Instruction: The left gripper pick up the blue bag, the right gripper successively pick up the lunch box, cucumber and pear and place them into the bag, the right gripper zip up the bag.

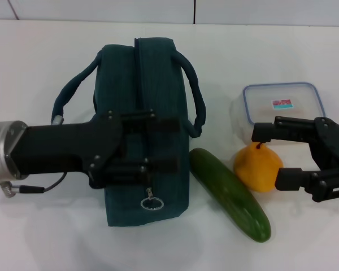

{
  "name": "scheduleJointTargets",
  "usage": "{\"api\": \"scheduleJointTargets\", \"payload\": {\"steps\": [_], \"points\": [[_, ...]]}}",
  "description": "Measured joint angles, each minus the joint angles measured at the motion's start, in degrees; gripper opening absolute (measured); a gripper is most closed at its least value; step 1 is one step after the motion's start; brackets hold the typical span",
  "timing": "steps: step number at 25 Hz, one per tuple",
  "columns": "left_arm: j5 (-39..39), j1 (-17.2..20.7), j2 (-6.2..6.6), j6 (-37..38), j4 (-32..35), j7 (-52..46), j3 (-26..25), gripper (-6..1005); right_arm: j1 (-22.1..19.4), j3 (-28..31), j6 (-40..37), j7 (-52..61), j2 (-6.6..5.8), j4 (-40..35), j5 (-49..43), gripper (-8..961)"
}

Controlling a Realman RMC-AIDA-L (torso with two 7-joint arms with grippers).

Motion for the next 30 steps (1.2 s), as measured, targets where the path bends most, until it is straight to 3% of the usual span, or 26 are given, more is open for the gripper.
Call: {"api": "scheduleJointTargets", "payload": {"steps": [17, 22, 26, 30], "points": [[0.21, 0.39, -0.11, 0.16, 1.58, -1.80, -1.02, 716, -0.38, -0.08, 0.03, -0.19, -0.04, 0.06, 0.00, 857], [2.62, -0.01, 1.62, -0.88, 15.82, -21.12, -4.98, 713, -0.86, -0.09, 0.04, -0.54, -0.04, 0.12, 0.00, 857], [11.44, -0.16, 0.85, -4.05, 27.74, -34.96, -12.42, 712, -1.02, 0.03, 0.05, -1.40, -0.04, 0.24, 0.00, 857], [18.47, -1.62, 0.32, -5.53, 32.36, -44.80, -15.74, 712, -1.59, 0.26, 0.11, -1.74, -0.04, 0.16, 0.00, 857]]}}
